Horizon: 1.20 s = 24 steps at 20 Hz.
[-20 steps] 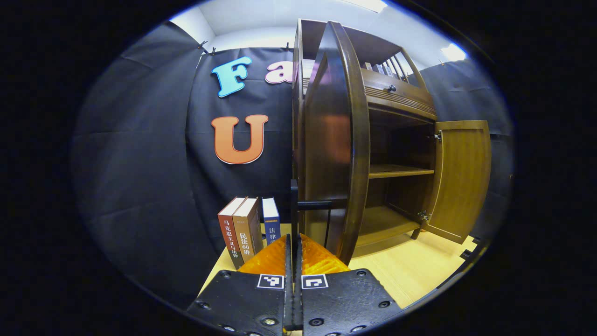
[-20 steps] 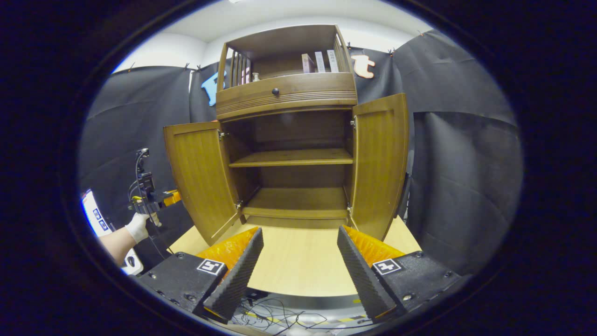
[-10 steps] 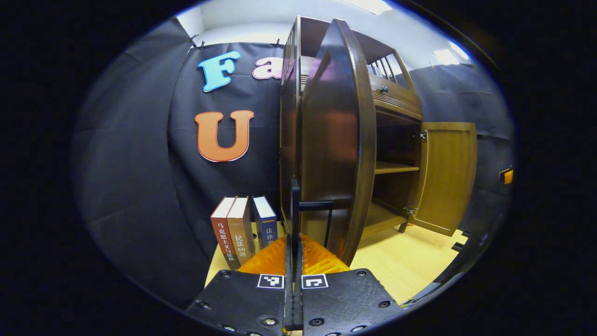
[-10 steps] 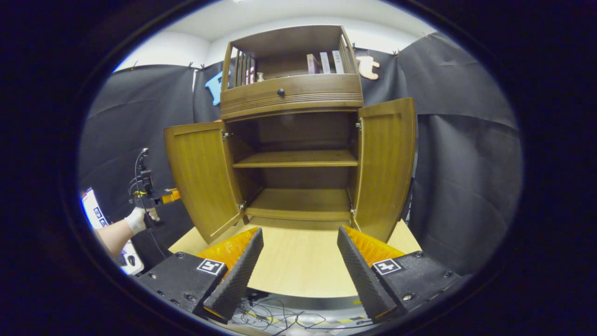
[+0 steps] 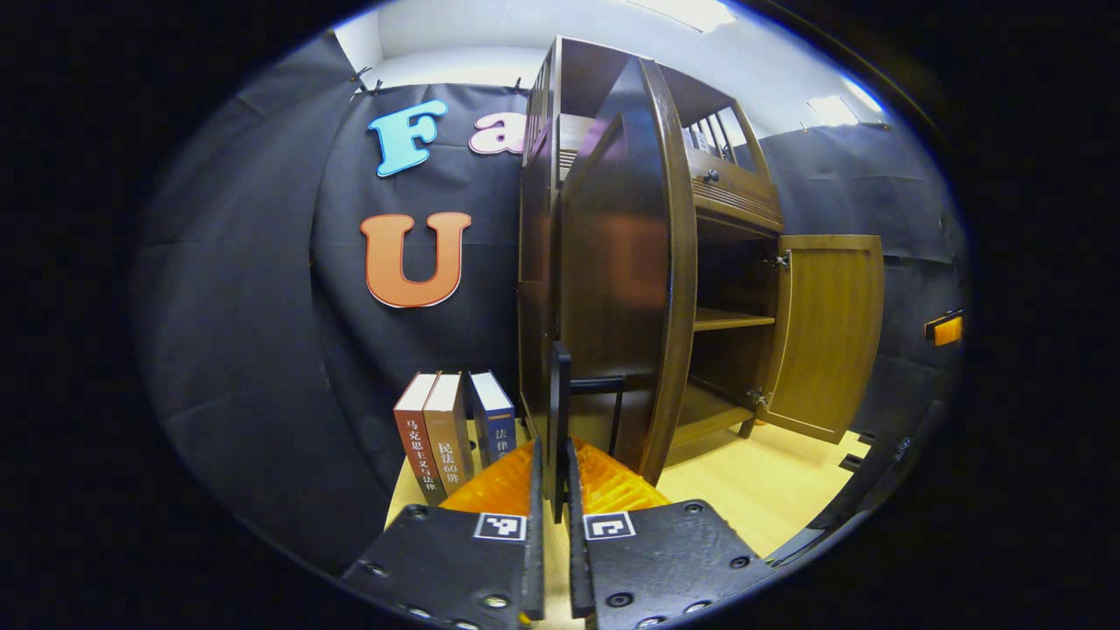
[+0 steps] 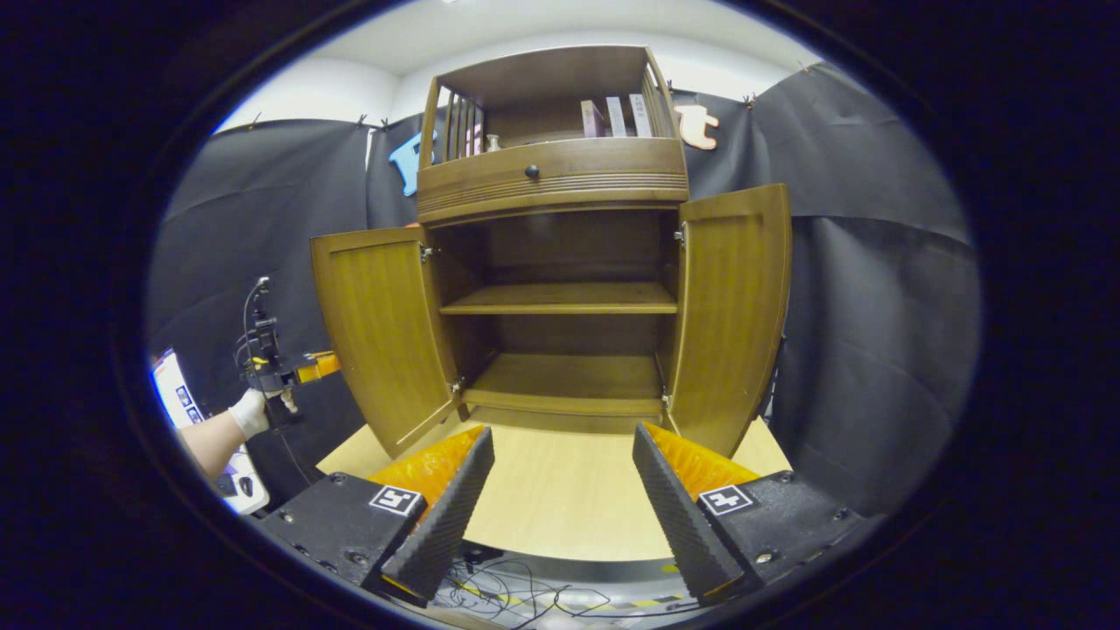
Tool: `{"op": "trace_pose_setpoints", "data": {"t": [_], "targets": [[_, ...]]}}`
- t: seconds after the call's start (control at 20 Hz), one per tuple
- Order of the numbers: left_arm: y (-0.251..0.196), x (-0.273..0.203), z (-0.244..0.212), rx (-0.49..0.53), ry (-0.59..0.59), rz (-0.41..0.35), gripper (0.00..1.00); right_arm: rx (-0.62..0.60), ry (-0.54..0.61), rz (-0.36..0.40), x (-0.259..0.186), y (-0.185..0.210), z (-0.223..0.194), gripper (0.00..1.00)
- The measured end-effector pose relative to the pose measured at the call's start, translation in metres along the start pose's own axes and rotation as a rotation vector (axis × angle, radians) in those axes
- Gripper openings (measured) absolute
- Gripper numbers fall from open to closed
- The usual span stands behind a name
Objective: Open the right door of the double-door shoe cabinet with the right hand, and open the left door with the left hand.
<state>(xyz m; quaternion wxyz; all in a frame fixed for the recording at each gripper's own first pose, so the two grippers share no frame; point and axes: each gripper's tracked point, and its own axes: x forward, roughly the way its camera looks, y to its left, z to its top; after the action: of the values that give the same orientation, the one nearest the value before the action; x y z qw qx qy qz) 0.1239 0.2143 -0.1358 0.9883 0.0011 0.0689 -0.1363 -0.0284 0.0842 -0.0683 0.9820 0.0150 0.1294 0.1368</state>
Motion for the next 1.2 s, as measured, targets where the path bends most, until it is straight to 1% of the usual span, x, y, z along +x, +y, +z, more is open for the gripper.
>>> {"op": "trace_pose_setpoints", "data": {"t": [0.05,0.15,0.3,0.35,0.4,0.45,0.55,0.65,0.75,0.85,0.95,1.0,1.05,1.1,1.15,1.2], "targets": [[0.000,-0.004,0.000,0.000,-0.001,0.001,0.10,0.000,-0.002,0.001,0.001,-0.001,0.001,1.00],[0.007,-0.013,-0.007,0.008,0.012,0.027,0.45,-0.003,-0.006,0.004,0.006,-0.001,0.001,1.00],[0.025,-0.027,-0.024,0.019,0.060,0.129,0.97,-0.017,0.004,0.009,0.014,-0.001,-0.002,1.00],[0.022,-0.032,-0.026,0.004,0.065,0.143,1.00,-0.021,0.005,0.012,0.016,0.000,-0.003,1.00],[0.013,-0.036,-0.027,-0.017,0.061,0.138,0.96,-0.028,0.005,0.014,0.017,0.001,-0.004,1.00],[0.005,-0.042,-0.025,-0.034,0.045,0.134,0.95,-0.036,0.009,0.014,0.020,0.001,-0.006,1.00],[-0.005,-0.054,-0.024,-0.049,0.032,0.157,0.95,-0.042,0.013,0.019,0.022,0.001,-0.007,1.00],[-0.007,-0.066,-0.016,-0.038,0.022,0.223,0.95,-0.042,0.012,0.025,0.024,0.001,-0.005,1.00],[-0.007,-0.079,0.003,-0.026,0.007,0.320,0.95,-0.045,0.001,0.019,0.026,0.000,0.000,1.00],[-0.026,-0.087,0.025,-0.006,-0.017,0.356,0.95,-0.051,-0.030,-0.026,0.026,-0.009,0.007,1.00],[-0.050,-0.095,0.051,0.024,-0.056,0.375,0.95,-0.052,-0.067,-0.063,0.027,-0.016,0.016,1.00],[-0.068,-0.095,0.064,0.019,-0.082,0.367,1.00,-0.049,-0.080,-0.072,0.029,-0.017,0.019,1.00],[-0.089,-0.092,0.074,0.011,-0.094,0.337,0.95,-0.045,-0.089,-0.085,0.029,-0.020,0.023,1.00],[-0.108,-0.090,0.081,0.012,-0.108,0.327,1.00,-0.040,-0.100,-0.098,0.030,-0.024,0.026,1.00],[-0.121,-0.086,0.087,0.032,-0.116,0.328,1.00,-0.037,-0.115,-0.110,0.031,-0.027,0.029,1.00],[-0.134,-0.082,0.090,0.044,-0.115,0.331,0.95,-0.036,-0.126,-0.122,0.029,-0.030,0.031,1.00]]}}
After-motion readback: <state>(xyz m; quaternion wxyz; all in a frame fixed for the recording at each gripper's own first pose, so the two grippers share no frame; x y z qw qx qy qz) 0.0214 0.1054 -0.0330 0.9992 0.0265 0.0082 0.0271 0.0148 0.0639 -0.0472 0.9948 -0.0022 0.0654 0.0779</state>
